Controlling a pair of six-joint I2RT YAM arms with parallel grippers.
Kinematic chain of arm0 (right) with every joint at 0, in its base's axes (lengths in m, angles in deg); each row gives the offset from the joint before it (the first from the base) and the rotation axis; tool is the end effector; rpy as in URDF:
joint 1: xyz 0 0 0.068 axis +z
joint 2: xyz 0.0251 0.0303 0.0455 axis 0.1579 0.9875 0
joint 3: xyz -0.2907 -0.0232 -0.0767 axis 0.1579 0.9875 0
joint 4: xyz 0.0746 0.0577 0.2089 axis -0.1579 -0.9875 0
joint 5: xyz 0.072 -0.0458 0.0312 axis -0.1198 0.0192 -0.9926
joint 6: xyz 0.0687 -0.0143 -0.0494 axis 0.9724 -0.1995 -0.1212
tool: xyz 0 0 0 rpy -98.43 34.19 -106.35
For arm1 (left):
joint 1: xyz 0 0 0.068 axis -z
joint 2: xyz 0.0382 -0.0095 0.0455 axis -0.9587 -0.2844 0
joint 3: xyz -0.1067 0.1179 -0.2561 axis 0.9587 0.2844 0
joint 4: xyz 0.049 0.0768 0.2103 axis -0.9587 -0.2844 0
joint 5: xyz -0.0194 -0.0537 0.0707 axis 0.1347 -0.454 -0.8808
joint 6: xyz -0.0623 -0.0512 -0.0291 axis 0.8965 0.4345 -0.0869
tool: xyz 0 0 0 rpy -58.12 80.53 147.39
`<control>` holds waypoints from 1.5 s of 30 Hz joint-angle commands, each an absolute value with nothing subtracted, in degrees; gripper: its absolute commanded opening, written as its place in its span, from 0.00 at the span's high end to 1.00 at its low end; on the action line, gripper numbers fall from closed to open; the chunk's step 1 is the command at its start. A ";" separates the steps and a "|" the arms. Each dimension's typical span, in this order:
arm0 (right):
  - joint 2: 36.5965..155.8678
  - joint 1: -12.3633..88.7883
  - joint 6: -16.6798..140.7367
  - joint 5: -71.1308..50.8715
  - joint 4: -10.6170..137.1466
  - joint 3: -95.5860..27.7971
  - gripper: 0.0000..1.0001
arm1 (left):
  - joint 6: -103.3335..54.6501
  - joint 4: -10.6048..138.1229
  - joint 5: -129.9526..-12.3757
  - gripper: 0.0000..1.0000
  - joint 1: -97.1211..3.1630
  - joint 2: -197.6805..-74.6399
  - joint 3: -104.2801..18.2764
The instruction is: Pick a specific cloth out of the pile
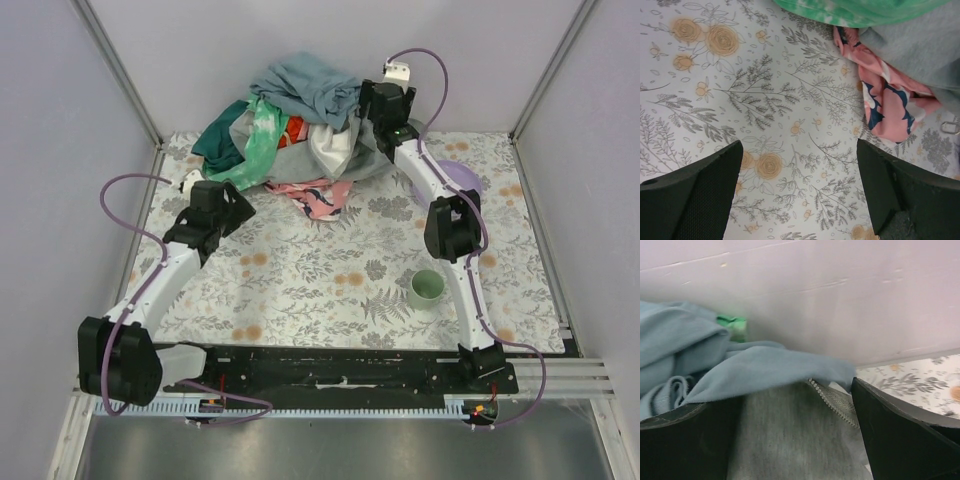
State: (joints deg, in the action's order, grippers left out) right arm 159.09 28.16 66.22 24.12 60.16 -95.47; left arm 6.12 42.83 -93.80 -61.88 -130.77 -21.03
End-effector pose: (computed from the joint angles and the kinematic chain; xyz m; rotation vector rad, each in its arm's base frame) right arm 0.5899 0.1681 0.2956 0.2143 1.7201 -0.0208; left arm 0.2513 -0.0323 0.2826 -0.7148 2.1129 -0.2323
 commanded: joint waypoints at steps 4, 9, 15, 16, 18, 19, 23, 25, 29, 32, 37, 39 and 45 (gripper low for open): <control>156.48 30.09 66.02 16.05 59.73 -96.95 0.03 | 3.28 54.25 -79.71 0.06 -62.05 -137.12 -29.09; 157.00 30.00 64.01 17.72 59.47 -97.21 0.02 | 5.12 61.29 -65.65 0.12 -61.70 -148.53 -39.71; 157.62 28.60 64.18 16.50 58.67 -97.57 0.02 | 10.48 69.82 -57.90 0.20 -61.09 -166.72 -53.60; 157.71 28.60 64.35 15.97 58.59 -97.39 0.02 | 10.83 70.70 -57.02 0.24 -60.82 -169.53 -56.50; 157.54 28.42 64.44 15.27 58.15 -97.04 0.02 | 11.01 69.84 -58.50 0.31 -60.38 -175.86 -62.73; 157.53 28.33 64.27 15.00 58.06 -96.69 0.02 | 10.75 68.61 -60.60 0.34 -60.47 -177.63 -65.03; 156.74 28.16 63.30 14.21 58.67 -94.93 0.02 | 8.56 63.96 -69.64 0.42 -60.91 -185.19 -74.35; 156.57 27.98 62.60 13.60 58.50 -94.49 0.02 | 5.40 62.02 -76.48 0.42 -61.26 -186.69 -78.13; 156.66 28.07 61.02 13.86 58.59 -93.53 0.02 | -2.51 53.15 -90.82 0.41 -61.53 -190.29 -88.84; 156.57 27.89 61.01 13.86 59.29 -92.21 0.02 | -6.20 47.17 -96.91 0.37 -62.23 -194.42 -97.81; 156.83 27.54 60.75 14.03 59.55 -91.50 0.02 | -4.12 44.08 -92.36 0.33 -66.35 -198.91 -103.46; 156.74 27.54 60.75 14.03 59.90 -91.15 0.02 | -2.35 45.04 -84.66 0.33 -67.93 -199.09 -102.41; 156.83 27.54 61.28 13.95 59.82 -91.06 0.02 | -6.38 44.79 -81.61 0.30 -67.33 -199.36 -102.32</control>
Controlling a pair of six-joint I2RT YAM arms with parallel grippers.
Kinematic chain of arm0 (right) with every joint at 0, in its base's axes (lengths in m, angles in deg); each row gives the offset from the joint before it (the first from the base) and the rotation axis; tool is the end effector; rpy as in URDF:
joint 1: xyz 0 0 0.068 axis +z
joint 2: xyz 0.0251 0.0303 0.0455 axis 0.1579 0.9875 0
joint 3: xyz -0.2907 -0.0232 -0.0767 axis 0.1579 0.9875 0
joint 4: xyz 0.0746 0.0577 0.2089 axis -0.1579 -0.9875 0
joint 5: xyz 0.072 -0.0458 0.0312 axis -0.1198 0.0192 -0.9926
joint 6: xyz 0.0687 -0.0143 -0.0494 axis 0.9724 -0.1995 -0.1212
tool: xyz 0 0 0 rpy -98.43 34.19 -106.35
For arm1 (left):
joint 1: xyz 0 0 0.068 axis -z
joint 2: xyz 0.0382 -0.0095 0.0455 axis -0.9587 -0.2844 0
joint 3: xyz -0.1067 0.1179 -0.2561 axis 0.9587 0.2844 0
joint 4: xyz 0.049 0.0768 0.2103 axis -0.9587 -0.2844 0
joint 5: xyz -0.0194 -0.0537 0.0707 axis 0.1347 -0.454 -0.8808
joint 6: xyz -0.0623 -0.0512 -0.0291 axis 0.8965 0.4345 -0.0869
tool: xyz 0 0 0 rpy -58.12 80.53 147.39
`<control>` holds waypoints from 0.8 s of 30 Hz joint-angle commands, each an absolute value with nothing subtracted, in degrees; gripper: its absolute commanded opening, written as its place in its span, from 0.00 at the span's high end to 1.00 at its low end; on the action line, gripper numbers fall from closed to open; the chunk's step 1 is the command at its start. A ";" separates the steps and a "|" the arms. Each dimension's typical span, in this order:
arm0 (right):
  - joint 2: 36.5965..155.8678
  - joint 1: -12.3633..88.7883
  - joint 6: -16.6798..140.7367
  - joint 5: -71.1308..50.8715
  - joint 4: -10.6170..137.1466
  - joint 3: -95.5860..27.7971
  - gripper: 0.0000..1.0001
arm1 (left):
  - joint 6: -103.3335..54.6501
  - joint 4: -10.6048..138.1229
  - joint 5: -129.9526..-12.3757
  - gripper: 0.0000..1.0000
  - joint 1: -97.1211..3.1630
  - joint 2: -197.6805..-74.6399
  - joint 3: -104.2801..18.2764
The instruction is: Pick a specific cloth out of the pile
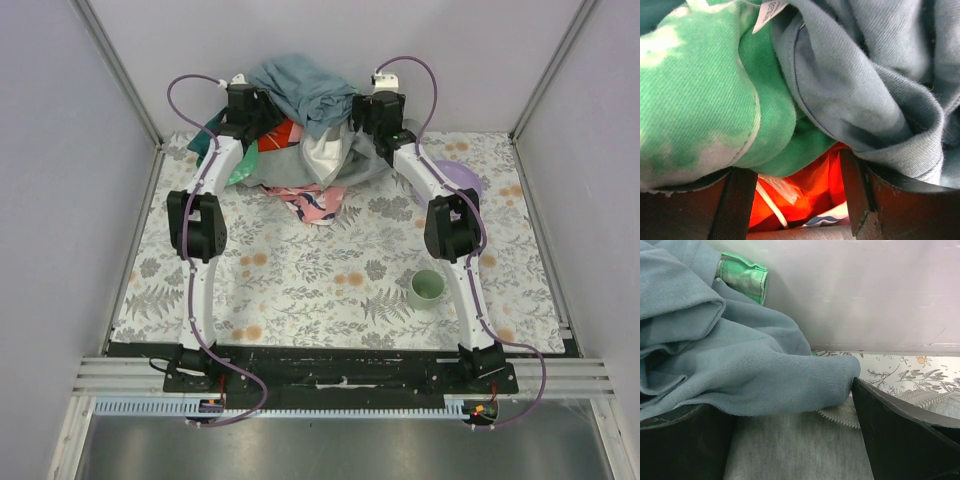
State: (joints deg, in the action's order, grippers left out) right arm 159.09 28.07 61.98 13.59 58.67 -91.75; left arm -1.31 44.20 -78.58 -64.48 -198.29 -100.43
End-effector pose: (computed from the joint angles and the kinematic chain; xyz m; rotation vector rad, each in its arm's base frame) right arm 0.5895 0.1806 0.2676 0.0001 1.8331 0.0571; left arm 0.5807 -0.0930 0.2779 -0.4450 2.0007 -0.4953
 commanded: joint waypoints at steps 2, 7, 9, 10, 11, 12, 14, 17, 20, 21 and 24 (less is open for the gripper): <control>156.66 27.46 61.19 14.56 59.73 -90.63 0.02 | -8.32 44.78 -80.41 0.29 -66.98 -198.39 -101.70; 156.13 27.54 62.42 13.86 60.52 -89.13 0.02 | -10.07 44.78 -68.98 0.29 -65.49 -196.99 -101.61; 155.95 27.54 62.86 13.42 60.61 -89.04 0.02 | -11.31 45.04 -69.14 0.29 -64.43 -195.67 -100.30; 155.87 27.54 62.95 13.33 60.70 -88.87 0.02 | -11.92 45.74 -69.23 0.29 -63.90 -194.97 -99.77; 155.78 27.54 62.86 13.42 60.78 -88.78 0.02 | -11.93 46.27 -69.32 0.30 -63.46 -194.62 -99.51; 155.69 27.54 62.77 13.33 60.78 -88.52 0.02 | -11.84 46.45 -69.40 0.30 -63.20 -194.61 -99.59; 155.60 27.45 62.60 13.51 60.96 -88.25 0.02 | -11.67 46.80 -70.45 0.31 -62.84 -194.70 -99.77; 155.16 27.45 62.42 13.60 61.57 -87.20 0.02 | -10.70 46.19 -71.95 0.33 -62.76 -195.58 -100.38; 155.34 27.45 62.25 13.60 61.84 -86.93 0.02 | -9.65 47.15 -70.73 0.35 -62.76 -196.28 -100.56; 155.42 27.54 62.25 13.42 61.84 -86.93 0.02 | -9.56 47.50 -70.03 0.37 -62.67 -196.37 -100.56; 155.60 27.54 62.51 13.24 61.93 -86.76 0.02 | -9.38 48.82 -69.76 0.40 -61.97 -196.37 -100.47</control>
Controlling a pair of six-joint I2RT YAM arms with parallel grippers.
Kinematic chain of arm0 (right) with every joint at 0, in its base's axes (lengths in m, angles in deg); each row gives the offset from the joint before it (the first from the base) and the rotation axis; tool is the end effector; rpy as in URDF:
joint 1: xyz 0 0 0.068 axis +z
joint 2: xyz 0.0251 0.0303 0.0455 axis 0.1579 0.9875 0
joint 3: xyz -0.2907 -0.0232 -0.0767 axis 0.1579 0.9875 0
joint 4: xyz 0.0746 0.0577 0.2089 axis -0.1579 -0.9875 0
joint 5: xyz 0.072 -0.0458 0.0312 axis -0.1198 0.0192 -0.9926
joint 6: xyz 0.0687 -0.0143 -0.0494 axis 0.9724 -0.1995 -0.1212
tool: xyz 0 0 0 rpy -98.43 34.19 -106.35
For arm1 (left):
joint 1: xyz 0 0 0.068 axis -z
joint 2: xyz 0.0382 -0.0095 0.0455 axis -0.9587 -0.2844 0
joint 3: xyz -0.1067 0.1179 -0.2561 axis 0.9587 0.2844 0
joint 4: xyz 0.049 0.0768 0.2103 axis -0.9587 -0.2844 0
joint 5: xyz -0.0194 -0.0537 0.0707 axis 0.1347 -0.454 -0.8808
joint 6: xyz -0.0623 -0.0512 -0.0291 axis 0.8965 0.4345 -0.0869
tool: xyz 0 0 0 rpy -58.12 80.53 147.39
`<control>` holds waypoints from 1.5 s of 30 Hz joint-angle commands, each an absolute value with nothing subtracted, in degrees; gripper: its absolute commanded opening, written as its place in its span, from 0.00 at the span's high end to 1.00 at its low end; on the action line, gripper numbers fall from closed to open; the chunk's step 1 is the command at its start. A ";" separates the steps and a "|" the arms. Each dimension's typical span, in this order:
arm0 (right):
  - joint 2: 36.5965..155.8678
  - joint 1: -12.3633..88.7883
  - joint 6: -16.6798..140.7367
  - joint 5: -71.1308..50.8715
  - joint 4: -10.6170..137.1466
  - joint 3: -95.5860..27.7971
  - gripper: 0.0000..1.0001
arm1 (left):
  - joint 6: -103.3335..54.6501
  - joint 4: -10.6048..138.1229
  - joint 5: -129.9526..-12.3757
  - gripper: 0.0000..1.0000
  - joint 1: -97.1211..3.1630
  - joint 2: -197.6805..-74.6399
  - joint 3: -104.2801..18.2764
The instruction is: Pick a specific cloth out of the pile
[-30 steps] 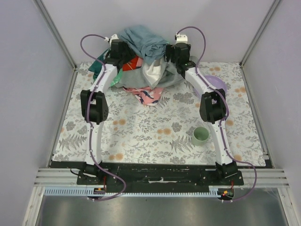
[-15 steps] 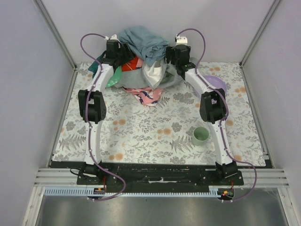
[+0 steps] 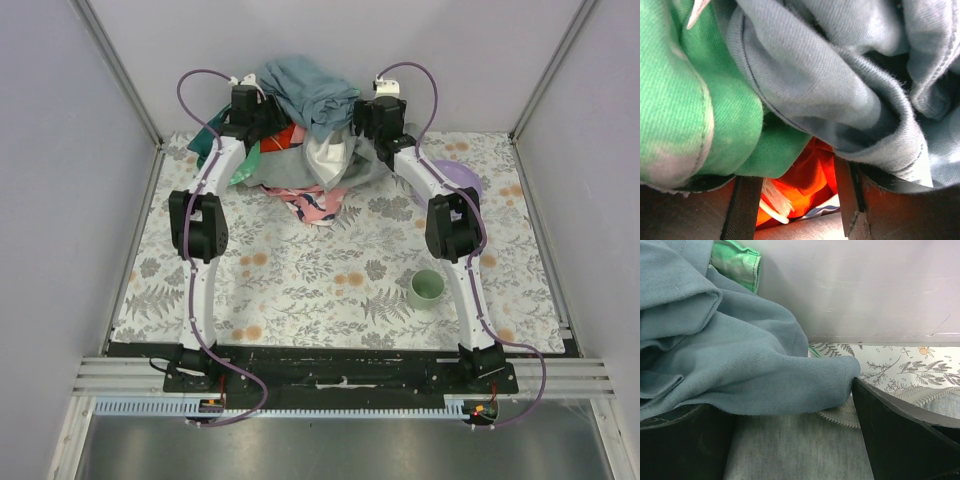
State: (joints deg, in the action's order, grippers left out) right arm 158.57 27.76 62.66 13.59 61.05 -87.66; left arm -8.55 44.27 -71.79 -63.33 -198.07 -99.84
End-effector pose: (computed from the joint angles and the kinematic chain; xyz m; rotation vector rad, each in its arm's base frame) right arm 0.5890 0.1770 0.2532 0.0119 1.8530 0.0556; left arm 0.5756 -0.1131 0.2769 -0.2226 2.0465 -0.5457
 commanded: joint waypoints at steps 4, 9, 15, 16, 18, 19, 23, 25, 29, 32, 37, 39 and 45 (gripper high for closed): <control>155.69 27.54 62.77 13.07 62.28 -86.14 0.02 | -8.24 50.14 -68.88 0.69 -61.44 -196.54 -101.00; 155.78 27.45 62.33 12.98 62.01 -85.97 0.02 | -7.18 48.39 -65.28 0.98 -61.35 -194.71 -100.91; 156.30 27.46 63.12 13.16 60.17 -87.02 0.02 | -6.04 49.77 -59.22 0.98 -61.35 -178.57 -89.52; 156.56 27.45 63.12 13.42 59.82 -87.19 0.02 | -6.04 51.27 -59.30 0.98 -61.35 -174.87 -86.53; 156.74 27.54 63.56 13.25 59.12 -87.28 0.02 | -6.30 55.22 -59.65 0.98 -61.35 -165.91 -80.19; 157.00 27.63 63.65 12.98 58.77 -87.37 0.02 | -6.56 56.37 -60.17 0.98 -61.44 -161.96 -78.17; 158.76 28.16 63.92 12.46 56.75 -89.12 0.02 | -7.45 55.68 -62.46 0.98 -61.52 -151.74 -78.84; 160.60 28.77 63.65 12.63 54.47 -91.14 0.02 | -7.79 55.50 -62.46 0.98 -61.53 -148.13 -81.47; 162.36 30.09 62.68 13.07 53.23 -92.99 0.02 | -7.62 53.84 -63.52 0.98 -61.53 -145.75 -91.04; 163.16 30.62 62.86 12.80 52.61 -93.79 0.02 | -6.48 53.30 -62.38 0.98 -61.53 -144.52 -96.59; 163.60 31.15 62.95 12.72 52.08 -93.88 0.02 | -4.89 54.45 -61.33 0.98 -61.53 -139.78 -99.94; 162.90 31.32 62.69 12.54 52.08 -93.09 0.02 | -4.81 53.92 -61.05 0.98 -61.52 -137.06 -98.81; 155.45 32.02 61.98 12.37 53.40 -86.16 0.02 | -3.15 55.59 -60.53 0.98 -61.53 -128.97 -86.17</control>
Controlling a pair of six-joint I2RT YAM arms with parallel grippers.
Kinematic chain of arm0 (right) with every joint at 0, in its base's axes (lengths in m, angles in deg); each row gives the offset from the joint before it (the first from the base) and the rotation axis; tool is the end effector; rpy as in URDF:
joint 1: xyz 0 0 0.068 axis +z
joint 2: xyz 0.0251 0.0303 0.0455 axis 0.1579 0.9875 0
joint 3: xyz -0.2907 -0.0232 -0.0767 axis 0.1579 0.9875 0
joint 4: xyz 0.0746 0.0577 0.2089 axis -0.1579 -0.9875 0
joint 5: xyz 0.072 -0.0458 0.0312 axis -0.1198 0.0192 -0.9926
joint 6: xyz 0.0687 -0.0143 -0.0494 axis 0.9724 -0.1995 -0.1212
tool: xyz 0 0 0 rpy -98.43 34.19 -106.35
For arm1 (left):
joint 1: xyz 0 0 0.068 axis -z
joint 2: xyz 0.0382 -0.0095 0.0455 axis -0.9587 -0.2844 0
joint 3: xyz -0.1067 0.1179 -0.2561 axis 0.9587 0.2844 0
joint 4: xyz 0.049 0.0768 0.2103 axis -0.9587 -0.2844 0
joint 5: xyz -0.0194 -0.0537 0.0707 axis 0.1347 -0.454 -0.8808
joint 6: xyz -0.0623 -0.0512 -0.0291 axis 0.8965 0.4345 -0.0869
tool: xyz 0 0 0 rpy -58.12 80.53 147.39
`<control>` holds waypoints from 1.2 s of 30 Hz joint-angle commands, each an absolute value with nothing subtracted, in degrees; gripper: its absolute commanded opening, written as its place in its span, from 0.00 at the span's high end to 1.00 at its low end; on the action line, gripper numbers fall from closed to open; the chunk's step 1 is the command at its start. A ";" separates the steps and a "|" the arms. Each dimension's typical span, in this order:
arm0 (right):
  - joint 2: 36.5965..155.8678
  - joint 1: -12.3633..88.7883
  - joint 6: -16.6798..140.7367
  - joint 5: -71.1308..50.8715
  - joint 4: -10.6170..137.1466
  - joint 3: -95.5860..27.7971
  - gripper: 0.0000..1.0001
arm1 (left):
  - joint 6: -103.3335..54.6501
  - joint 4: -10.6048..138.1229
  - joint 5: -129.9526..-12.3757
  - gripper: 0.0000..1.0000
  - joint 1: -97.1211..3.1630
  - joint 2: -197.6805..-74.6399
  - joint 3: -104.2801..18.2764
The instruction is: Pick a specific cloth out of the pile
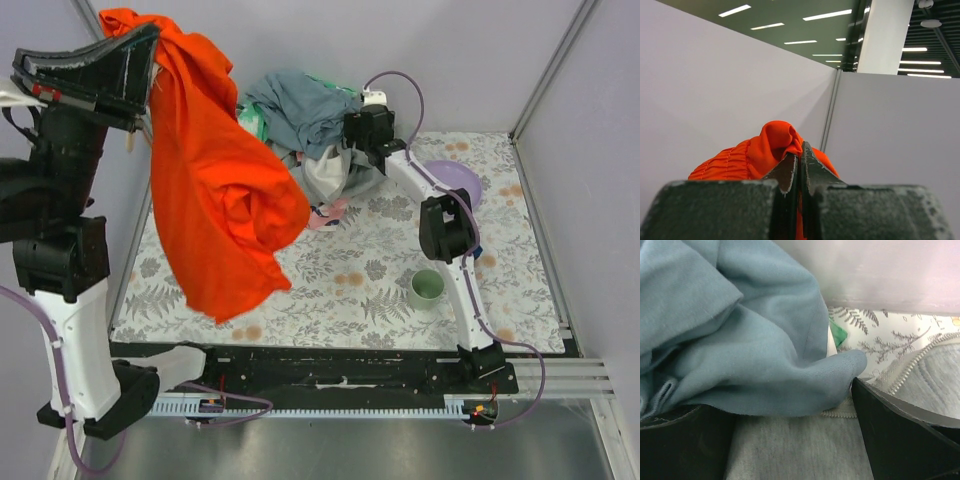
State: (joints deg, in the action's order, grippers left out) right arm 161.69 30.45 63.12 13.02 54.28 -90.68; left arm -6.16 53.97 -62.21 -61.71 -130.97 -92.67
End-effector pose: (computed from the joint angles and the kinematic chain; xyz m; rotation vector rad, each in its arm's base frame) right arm 0.5828 0.2063 0.2232 -0.0567 1.9682 0.0653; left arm 0.1025 -0.0441 0.6931 0.1603 0.8563 -0.8005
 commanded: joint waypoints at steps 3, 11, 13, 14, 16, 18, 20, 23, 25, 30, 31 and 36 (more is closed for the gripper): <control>149.03 32.38 61.28 12.19 55.42 -79.74 0.02 | -1.47 55.42 -60.09 0.98 -61.53 -125.11 -78.79; 132.59 33.78 61.28 13.86 55.95 -67.61 0.02 | -2.26 51.74 -67.02 0.98 -61.52 -110.26 -49.62; 128.90 34.05 62.07 13.86 55.08 -65.76 0.02 | -1.91 51.11 -69.31 0.98 -61.44 -105.60 -40.14; 127.23 34.31 62.50 14.03 54.81 -64.88 0.02 | -0.86 50.93 -71.32 0.98 -61.44 -102.71 -36.00; 123.36 34.57 62.95 14.30 55.07 -62.25 0.02 | 2.38 49.62 -76.15 0.98 -61.44 -99.00 -27.99; 120.28 34.57 64.00 15.52 55.34 -60.22 0.02 | 5.20 48.21 -77.84 0.98 -61.44 -96.36 -22.54; 116.95 34.66 64.53 15.97 55.25 -58.03 0.02 | 6.44 49.95 -76.71 0.98 -61.44 -93.99 -17.35; 112.02 34.84 65.93 16.32 56.47 -54.08 0.02 | 8.02 49.97 -77.75 0.98 -61.44 -91.26 -12.24; 108.77 34.84 67.16 16.23 57.53 -51.00 0.02 | 7.93 48.48 -76.88 0.98 -61.44 -90.46 -9.87; 100.17 34.84 78.30 20.18 56.21 -43.27 0.02 | 15.29 49.61 -71.79 0.98 -61.44 -89.84 -2.49; 98.23 34.84 80.42 20.45 56.47 -40.90 0.02 | 17.58 49.44 -70.13 0.98 -61.44 -89.93 -0.82; 87.68 34.84 83.69 21.76 57.71 -27.63 0.02 | 18.49 36.03 -74.82 0.08 -61.44 -92.12 0.27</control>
